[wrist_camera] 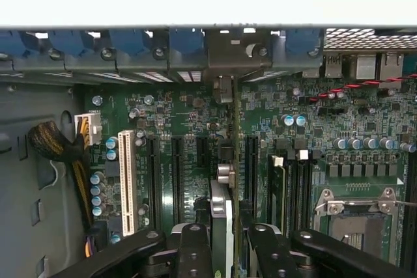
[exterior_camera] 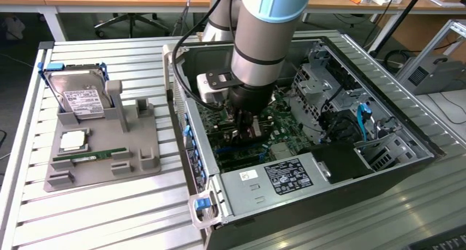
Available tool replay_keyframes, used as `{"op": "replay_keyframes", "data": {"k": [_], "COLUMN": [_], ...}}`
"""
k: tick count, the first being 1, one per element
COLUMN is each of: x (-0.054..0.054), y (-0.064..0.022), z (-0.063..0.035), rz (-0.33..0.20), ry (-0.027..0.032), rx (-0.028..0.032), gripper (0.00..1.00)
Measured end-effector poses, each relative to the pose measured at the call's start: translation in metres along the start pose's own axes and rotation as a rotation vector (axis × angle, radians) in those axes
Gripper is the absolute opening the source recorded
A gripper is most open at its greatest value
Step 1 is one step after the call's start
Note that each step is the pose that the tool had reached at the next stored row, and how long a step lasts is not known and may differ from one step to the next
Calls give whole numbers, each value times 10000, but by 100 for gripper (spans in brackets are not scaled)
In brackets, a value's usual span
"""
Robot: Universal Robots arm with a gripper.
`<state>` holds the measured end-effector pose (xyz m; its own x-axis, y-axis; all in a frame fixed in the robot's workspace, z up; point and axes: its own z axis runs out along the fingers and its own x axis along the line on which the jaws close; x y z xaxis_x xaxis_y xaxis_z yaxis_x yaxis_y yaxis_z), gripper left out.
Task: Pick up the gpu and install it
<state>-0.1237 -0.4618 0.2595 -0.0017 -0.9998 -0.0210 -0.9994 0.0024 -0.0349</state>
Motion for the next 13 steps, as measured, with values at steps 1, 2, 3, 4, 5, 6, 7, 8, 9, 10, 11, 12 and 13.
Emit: {"op": "replay_keyframes", "data": {"k": [1, 2, 3, 4, 5, 6, 7, 8, 9, 10, 11, 12, 13], "x": [-4, -5, -6, -7, -8, -10, -10, -10, -10, -10, -10, -10, -10], "y": [0, 0, 1, 1, 1, 0, 1, 1, 1, 1, 1, 2, 1], "z": [2, 4, 4, 5, 6, 11, 15, 19, 24, 28, 34, 39, 42], "rz": [-1, -2, -1, 0, 0, 0, -1, 0, 0, -1, -1, -1, 0], "ry": [0, -2, -4, -5, -5, -7, -7, -8, -8, -6, -7, -6, -6], "rx": [0, 0, 0, -2, -2, -1, -1, -1, -1, -2, -1, -3, -2], "gripper": [27, 27, 27, 27, 27, 27, 27, 27, 27, 27, 27, 27, 27]}}
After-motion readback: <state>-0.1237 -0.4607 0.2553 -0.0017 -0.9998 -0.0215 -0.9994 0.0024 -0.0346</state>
